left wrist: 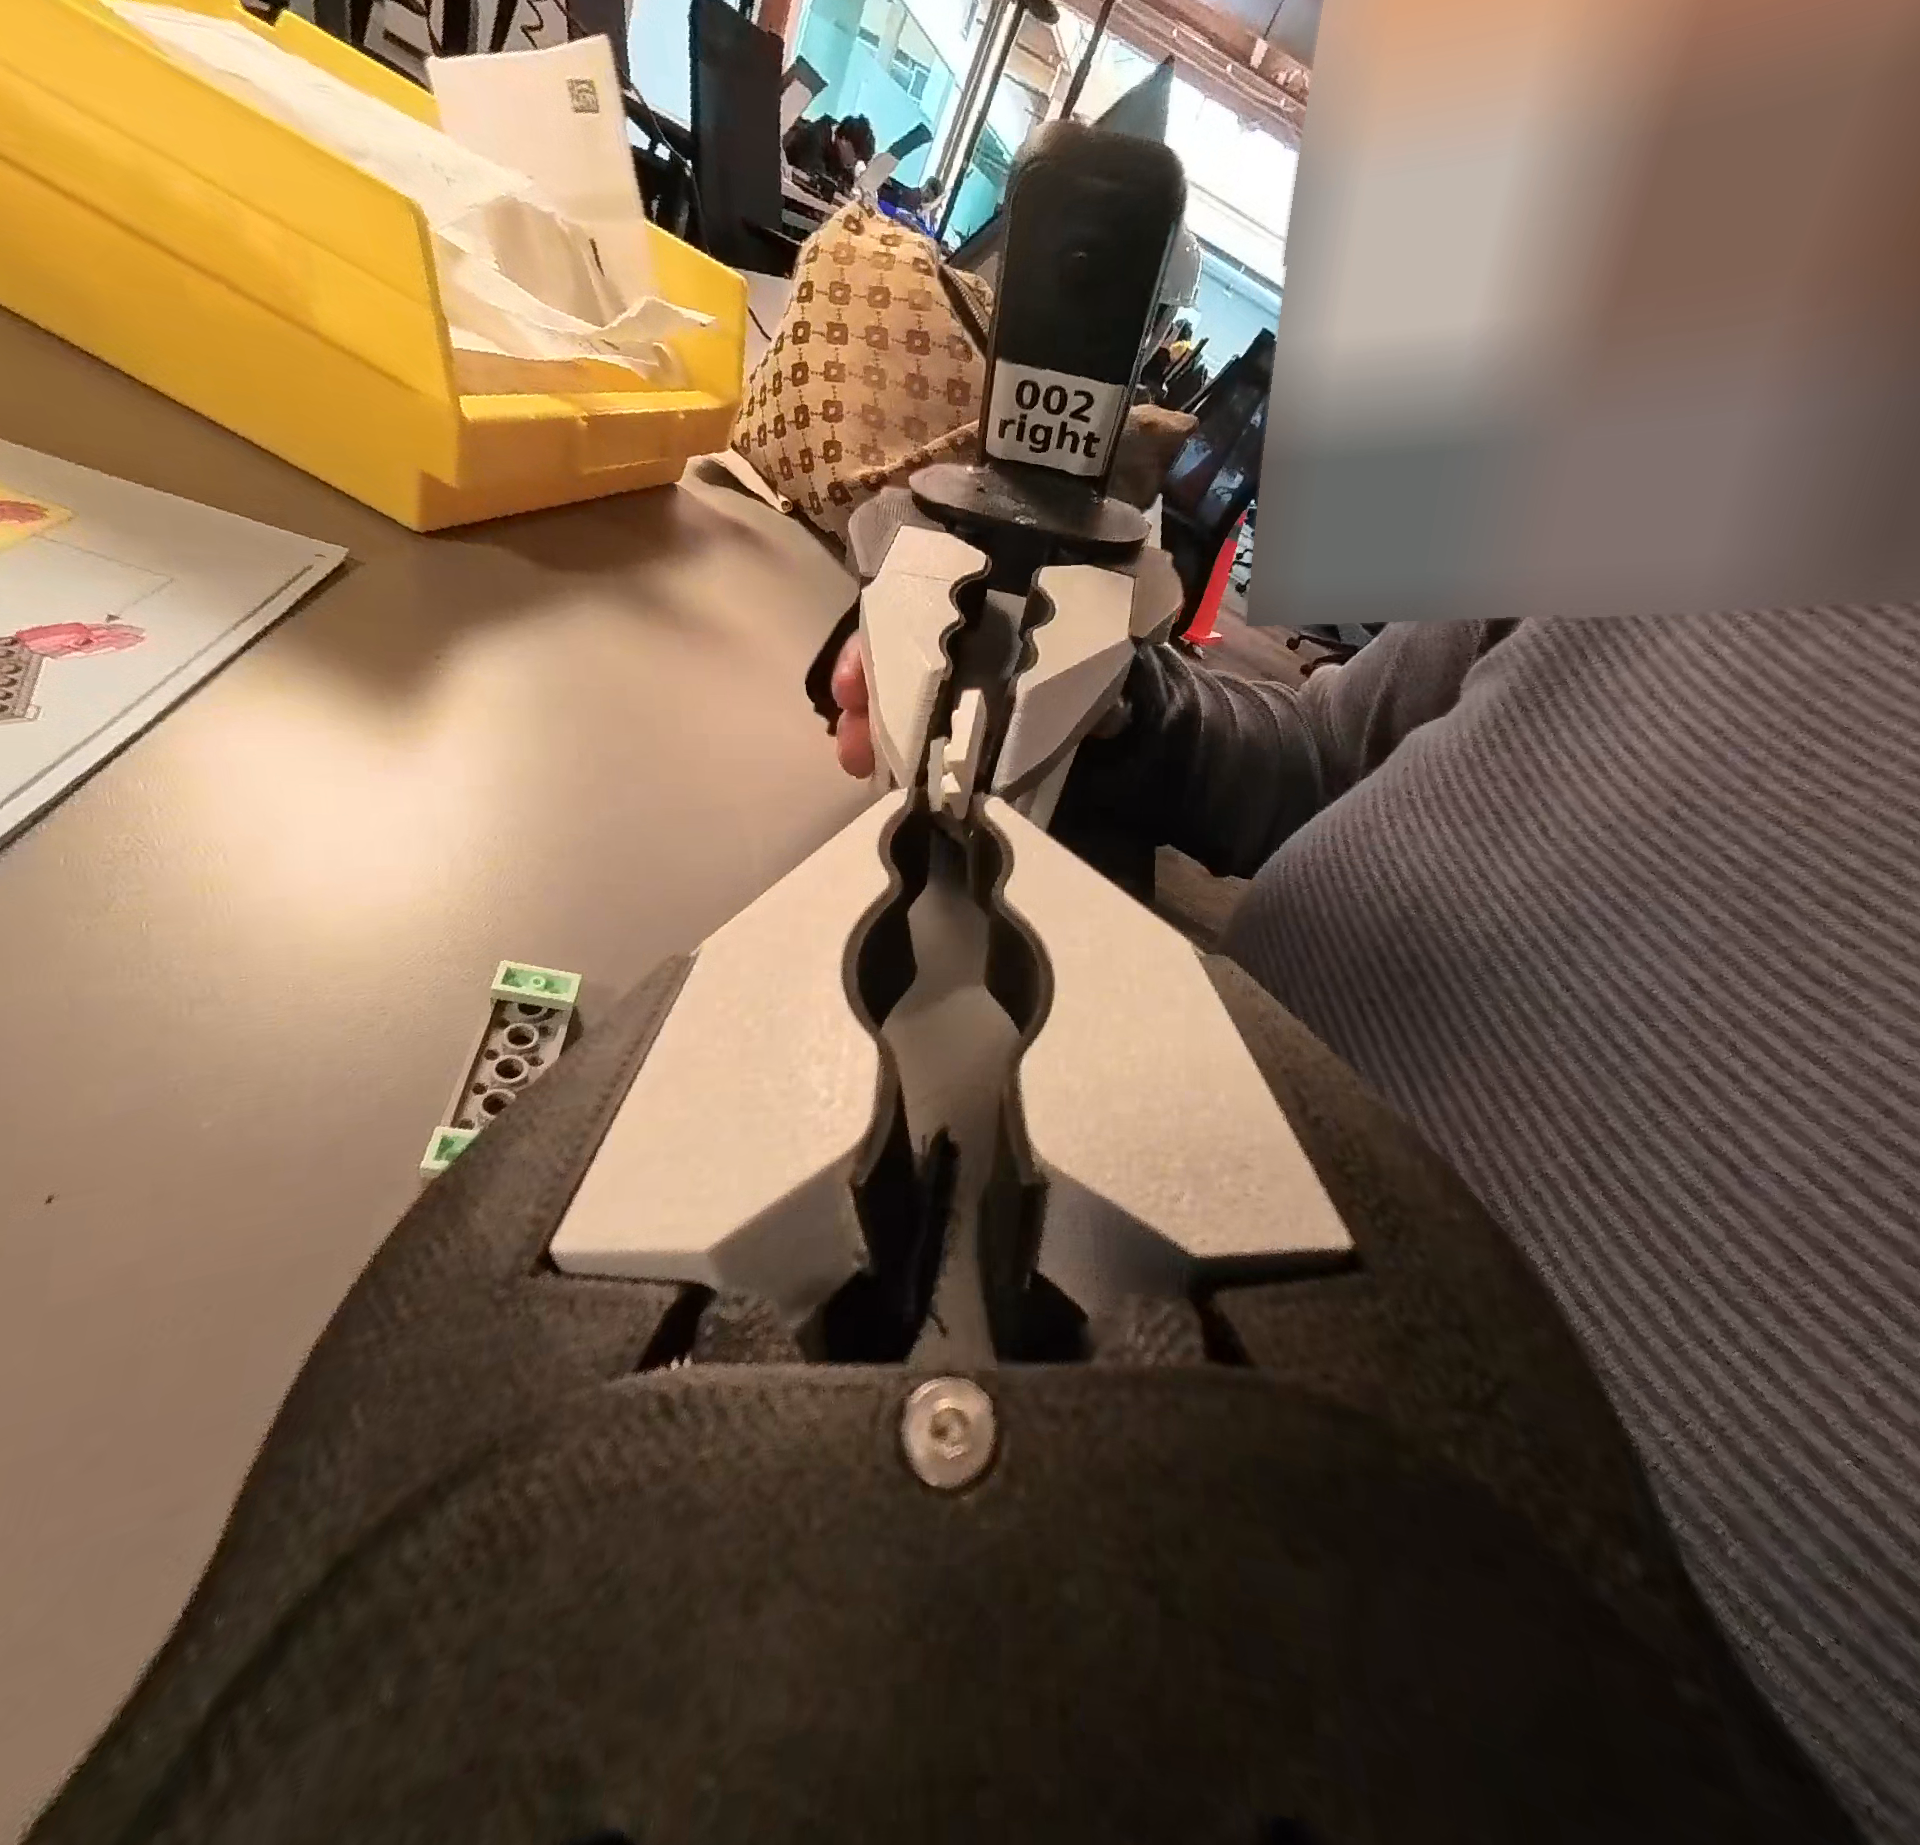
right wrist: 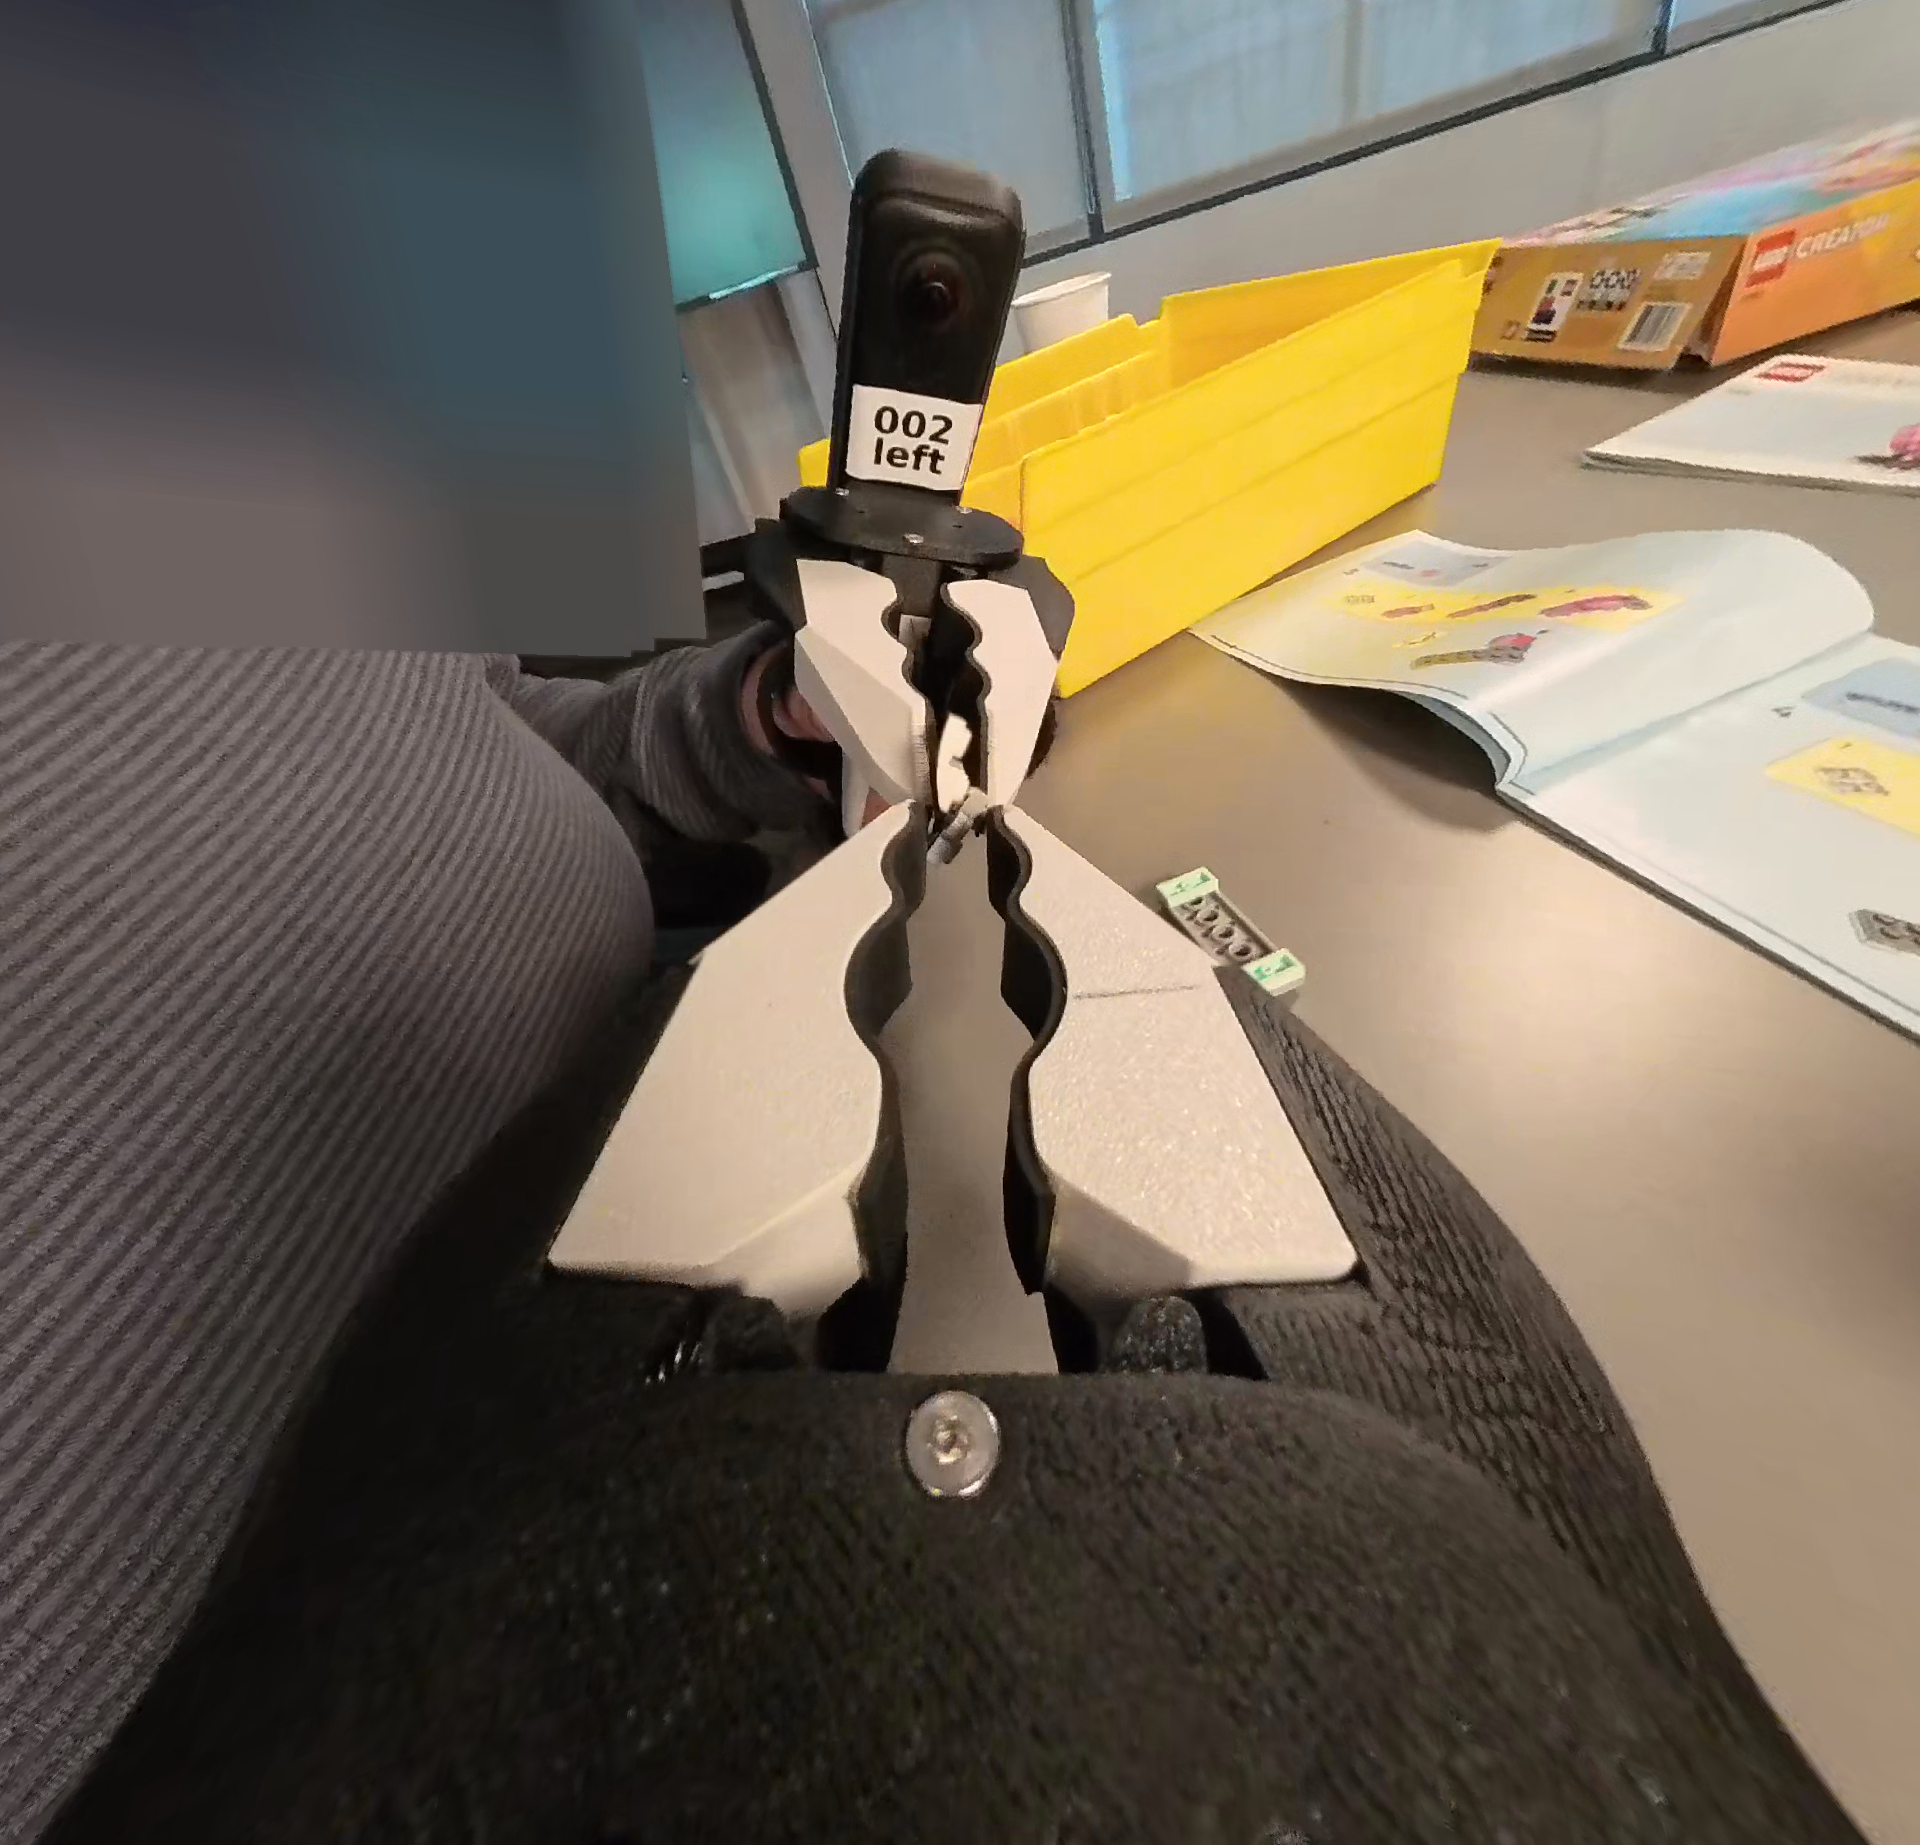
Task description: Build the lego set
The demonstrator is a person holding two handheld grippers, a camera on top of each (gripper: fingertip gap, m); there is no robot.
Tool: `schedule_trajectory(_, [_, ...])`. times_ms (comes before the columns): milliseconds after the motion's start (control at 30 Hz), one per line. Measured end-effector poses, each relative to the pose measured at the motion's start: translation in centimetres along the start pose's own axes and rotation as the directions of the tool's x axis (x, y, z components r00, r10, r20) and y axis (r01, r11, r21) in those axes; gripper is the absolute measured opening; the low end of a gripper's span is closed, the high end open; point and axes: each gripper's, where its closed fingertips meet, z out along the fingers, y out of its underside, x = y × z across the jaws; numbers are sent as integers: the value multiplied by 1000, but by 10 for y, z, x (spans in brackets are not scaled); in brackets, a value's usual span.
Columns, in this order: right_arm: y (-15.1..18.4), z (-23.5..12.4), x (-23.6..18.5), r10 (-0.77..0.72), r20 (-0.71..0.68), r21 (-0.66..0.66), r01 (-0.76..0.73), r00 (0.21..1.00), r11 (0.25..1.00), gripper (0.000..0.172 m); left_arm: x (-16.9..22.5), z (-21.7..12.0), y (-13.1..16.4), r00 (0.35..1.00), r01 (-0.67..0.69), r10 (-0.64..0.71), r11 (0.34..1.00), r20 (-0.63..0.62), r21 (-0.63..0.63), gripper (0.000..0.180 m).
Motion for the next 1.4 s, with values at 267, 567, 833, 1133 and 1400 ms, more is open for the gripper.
schedule_trajectory(267, [2,0,3,97,18,5,-97,995,995,9,-3,1,1,1000,7,-7,1000,17,-11,5])
schedule_trajectory(567, [2,-1,3,135,31,12,-136,990,991,7,-2,4,6,999,-39,41,998,32,-54,6])
schedule_trajectory(833, [7,-3,-6,-37,31,-43,38,999,998,4,6,6,11,997,-73,74,994,0,-87,7])
schedule_trajectory(1133, [10,-3,-19,-365,15,-79,365,931,928,4,15,4,17,932,-358,363,920,4,-161,6])
schedule_trajectory(1400, [4,-2,-26,-415,-4,-50,414,910,909,10,20,0,13,823,-553,565,820,56,-144,5])
